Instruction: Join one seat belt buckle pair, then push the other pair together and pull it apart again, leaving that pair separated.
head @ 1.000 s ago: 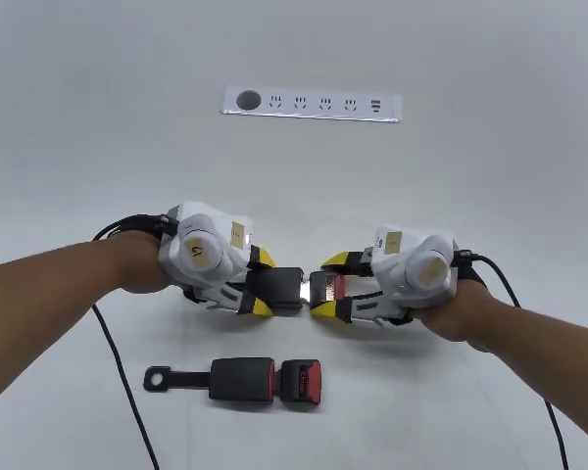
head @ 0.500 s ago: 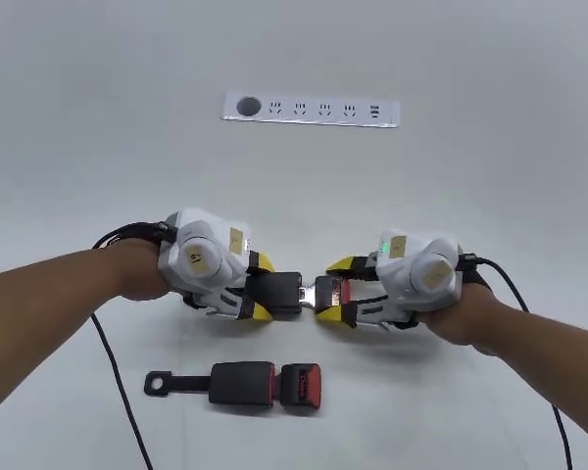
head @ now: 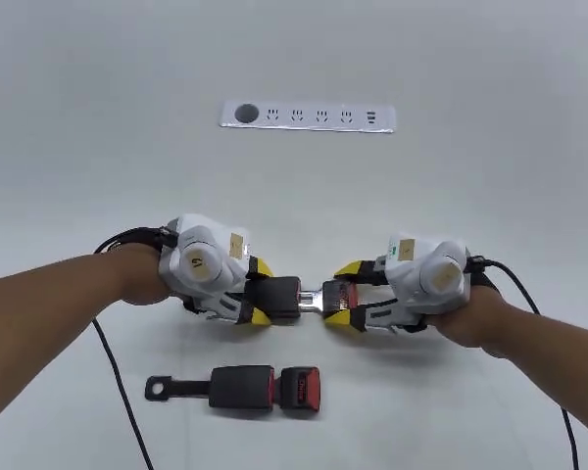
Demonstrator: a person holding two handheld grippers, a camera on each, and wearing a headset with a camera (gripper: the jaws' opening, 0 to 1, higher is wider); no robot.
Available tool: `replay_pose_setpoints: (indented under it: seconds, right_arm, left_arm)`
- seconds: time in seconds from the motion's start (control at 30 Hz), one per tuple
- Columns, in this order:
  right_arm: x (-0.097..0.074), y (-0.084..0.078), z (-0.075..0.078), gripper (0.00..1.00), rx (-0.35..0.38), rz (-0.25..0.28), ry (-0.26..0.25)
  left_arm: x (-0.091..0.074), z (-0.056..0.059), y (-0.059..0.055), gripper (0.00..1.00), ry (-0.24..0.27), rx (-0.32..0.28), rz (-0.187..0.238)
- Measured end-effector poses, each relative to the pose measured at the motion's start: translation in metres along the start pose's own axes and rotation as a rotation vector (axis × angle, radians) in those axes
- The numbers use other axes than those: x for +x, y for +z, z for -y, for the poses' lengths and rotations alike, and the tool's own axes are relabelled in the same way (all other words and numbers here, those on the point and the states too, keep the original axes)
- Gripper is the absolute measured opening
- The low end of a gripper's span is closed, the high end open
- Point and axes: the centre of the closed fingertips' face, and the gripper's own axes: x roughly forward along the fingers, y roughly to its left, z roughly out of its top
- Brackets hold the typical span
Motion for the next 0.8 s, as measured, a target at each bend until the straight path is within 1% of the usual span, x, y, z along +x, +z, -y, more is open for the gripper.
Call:
replay_pose_setpoints:
  seconds: [0.1, 0.17, 0.23, 0.3, 0.4, 0.7, 0.8]
  right_arm:
    - [-0.003, -0.004, 0.002, 0.35, -0.001, 0.000, -0.002]
    - [-0.006, -0.007, -0.001, 0.35, 0.000, -0.003, -0.001]
    - [-0.010, -0.010, 0.000, 0.35, 0.001, -0.005, -0.002]
    - [-0.014, -0.015, 0.005, 0.35, 0.006, -0.006, -0.006]
    - [-0.021, -0.018, 0.003, 0.35, 0.009, -0.006, -0.012]
    - [-0.036, -0.031, 0.010, 0.35, 0.023, -0.005, -0.031]
    - [-0.039, -0.034, 0.009, 0.35, 0.024, -0.007, -0.033]
  left_arm:
    - [0.000, 0.000, -0.001, 0.34, 0.000, -0.001, -0.001]
    - [0.000, 0.001, 0.000, 0.34, 0.001, -0.002, -0.002]
    - [0.000, 0.001, -0.001, 0.34, 0.001, -0.002, -0.004]
    - [0.000, 0.001, 0.000, 0.34, 0.001, -0.001, -0.006]
    - [0.000, 0.002, 0.001, 0.34, 0.001, -0.002, -0.006]
    - [0.000, 0.001, -0.001, 0.34, 0.001, -0.003, -0.008]
    - [-0.001, 0.001, -0.001, 0.34, 0.001, -0.002, -0.009]
